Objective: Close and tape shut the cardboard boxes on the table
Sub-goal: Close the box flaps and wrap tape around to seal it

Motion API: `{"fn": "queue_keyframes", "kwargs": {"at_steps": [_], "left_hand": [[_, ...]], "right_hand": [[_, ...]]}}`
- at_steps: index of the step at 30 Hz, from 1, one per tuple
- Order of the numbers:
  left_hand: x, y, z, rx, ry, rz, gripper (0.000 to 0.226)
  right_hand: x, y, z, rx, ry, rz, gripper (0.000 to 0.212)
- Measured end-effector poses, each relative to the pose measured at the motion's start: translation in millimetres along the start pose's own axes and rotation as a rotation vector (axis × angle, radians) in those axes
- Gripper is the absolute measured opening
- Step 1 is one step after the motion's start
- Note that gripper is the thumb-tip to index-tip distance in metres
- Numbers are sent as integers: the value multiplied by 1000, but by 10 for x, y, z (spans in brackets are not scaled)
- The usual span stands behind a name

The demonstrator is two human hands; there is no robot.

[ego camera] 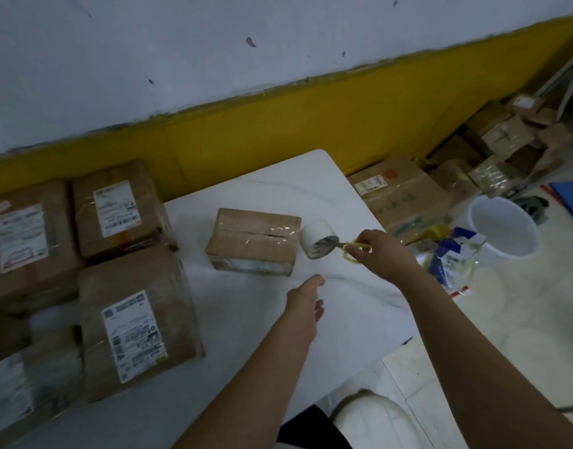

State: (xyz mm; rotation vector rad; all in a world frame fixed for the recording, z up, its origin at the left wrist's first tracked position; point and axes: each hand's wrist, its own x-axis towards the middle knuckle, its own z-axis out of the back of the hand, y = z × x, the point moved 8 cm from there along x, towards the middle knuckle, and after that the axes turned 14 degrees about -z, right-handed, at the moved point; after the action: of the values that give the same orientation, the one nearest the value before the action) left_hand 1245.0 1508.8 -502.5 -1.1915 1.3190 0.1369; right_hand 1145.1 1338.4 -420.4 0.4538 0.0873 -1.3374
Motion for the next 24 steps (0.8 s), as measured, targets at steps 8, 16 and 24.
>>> {"fn": "queue_keyframes", "kwargs": {"at_steps": [8,16,24], "left_hand": [[335,-420,44,-117,-125,-99,86],[575,-1020,384,531,-50,-211,47],[702,-1482,626,679,-12,-482,43]], "right_hand": [[-109,-148,-289,-126,307,-30,31],[236,287,108,-165,228,42,44],[111,578,207,-311,483,-31,43]]}}
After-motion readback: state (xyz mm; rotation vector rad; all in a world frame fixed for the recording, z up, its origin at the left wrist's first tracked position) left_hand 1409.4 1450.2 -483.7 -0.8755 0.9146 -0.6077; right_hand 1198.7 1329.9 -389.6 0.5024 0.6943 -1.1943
